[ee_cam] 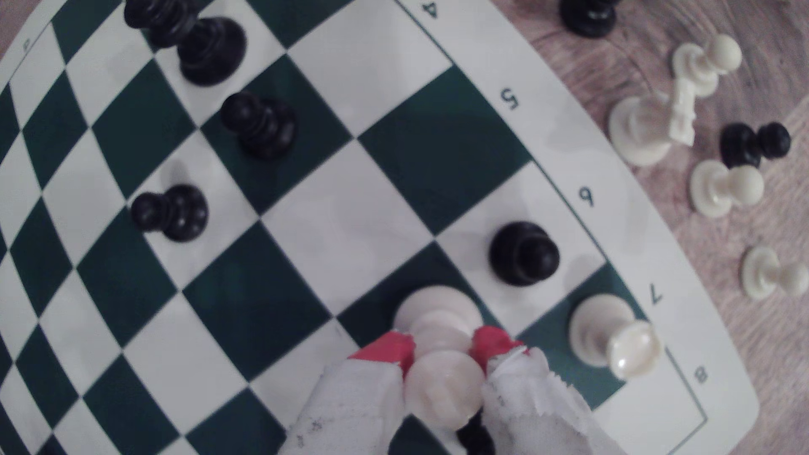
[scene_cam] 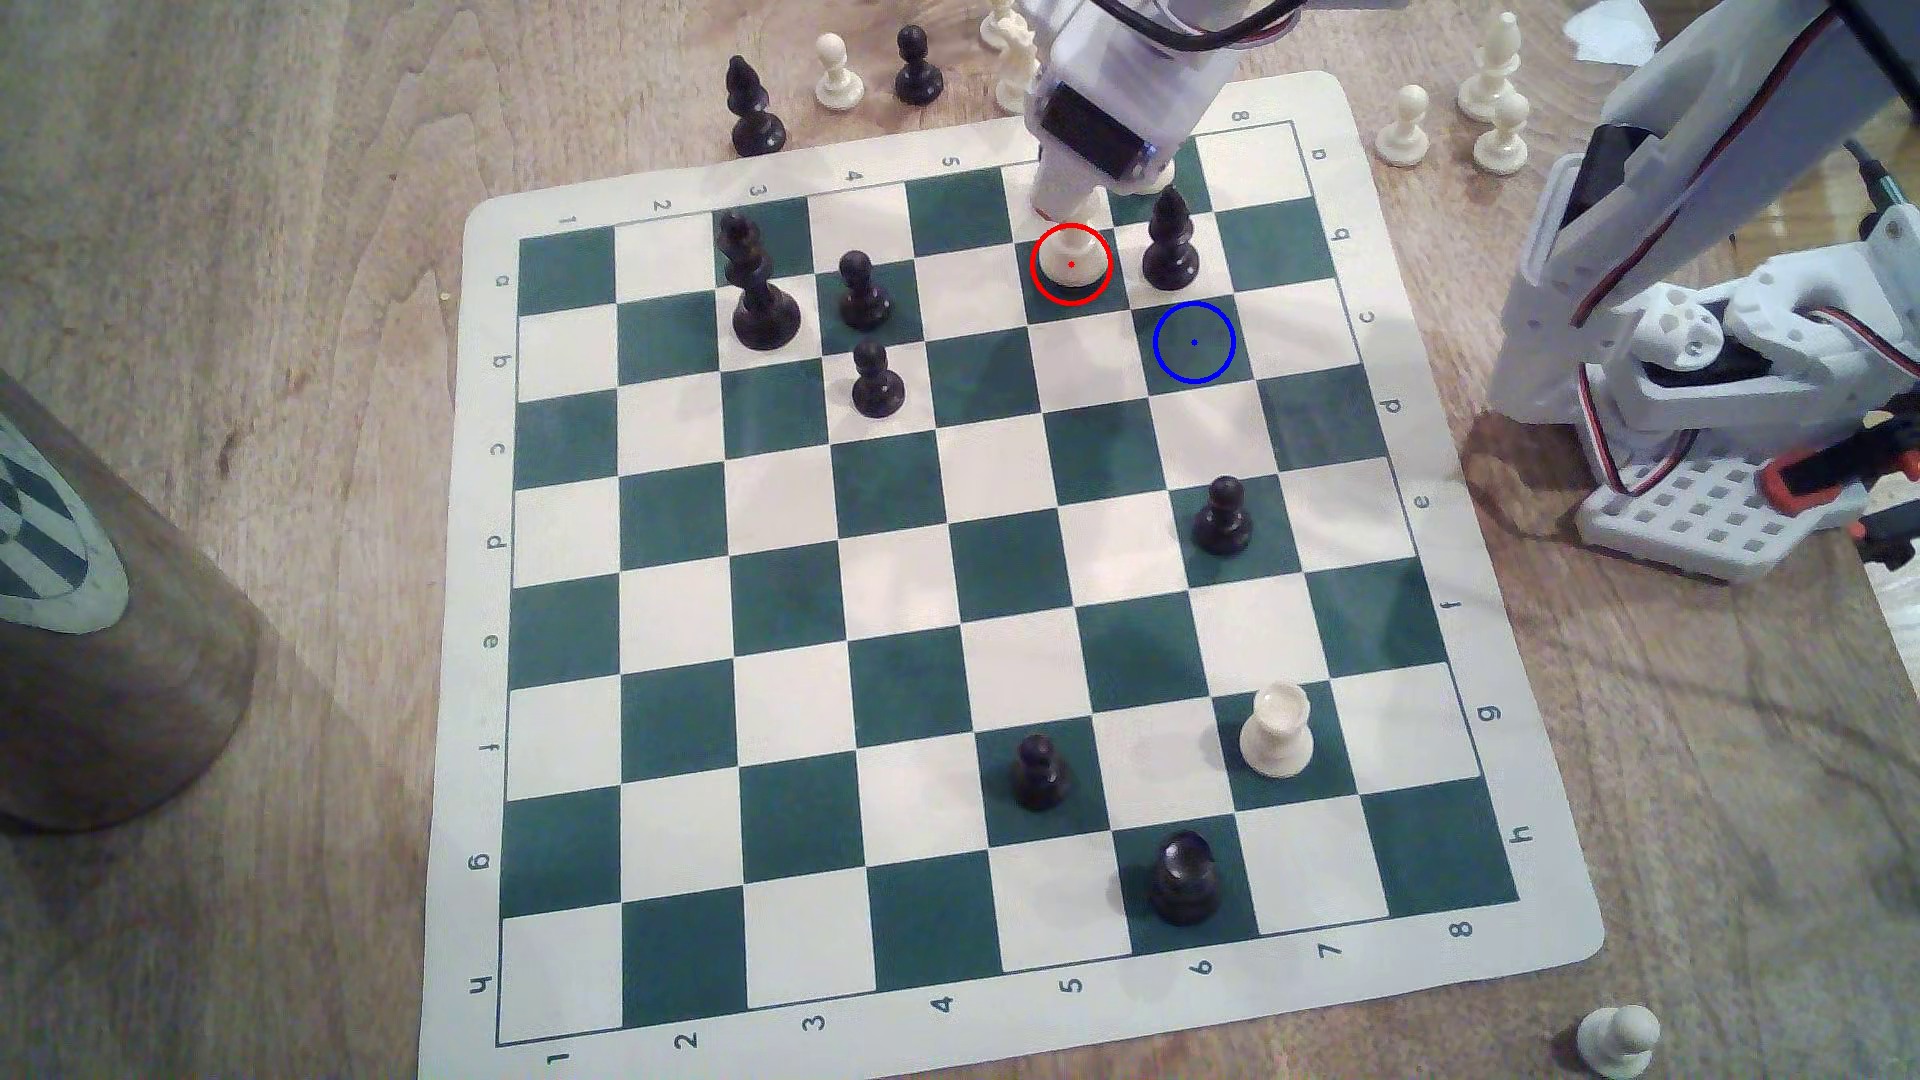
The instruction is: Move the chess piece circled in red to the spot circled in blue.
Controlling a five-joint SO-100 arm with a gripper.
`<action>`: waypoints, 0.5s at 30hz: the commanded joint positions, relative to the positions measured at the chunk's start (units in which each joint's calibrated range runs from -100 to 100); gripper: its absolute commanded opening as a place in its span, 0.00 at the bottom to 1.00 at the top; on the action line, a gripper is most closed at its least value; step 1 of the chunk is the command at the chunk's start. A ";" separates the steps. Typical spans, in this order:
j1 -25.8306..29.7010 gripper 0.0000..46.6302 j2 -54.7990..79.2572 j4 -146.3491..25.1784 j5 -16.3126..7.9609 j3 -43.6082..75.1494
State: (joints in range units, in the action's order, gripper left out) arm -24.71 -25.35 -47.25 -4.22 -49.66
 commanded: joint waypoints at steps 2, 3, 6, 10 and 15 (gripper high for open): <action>0.34 0.02 -2.16 -0.25 0.10 1.16; 0.42 0.01 -2.92 -0.25 0.10 1.16; 0.42 0.01 -8.27 -3.04 -0.15 2.24; 1.28 0.01 -16.08 -9.59 -0.54 5.87; 5.50 0.01 -25.59 -19.66 -1.32 9.50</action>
State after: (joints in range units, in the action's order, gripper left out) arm -21.98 -41.35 -60.16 -5.01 -46.68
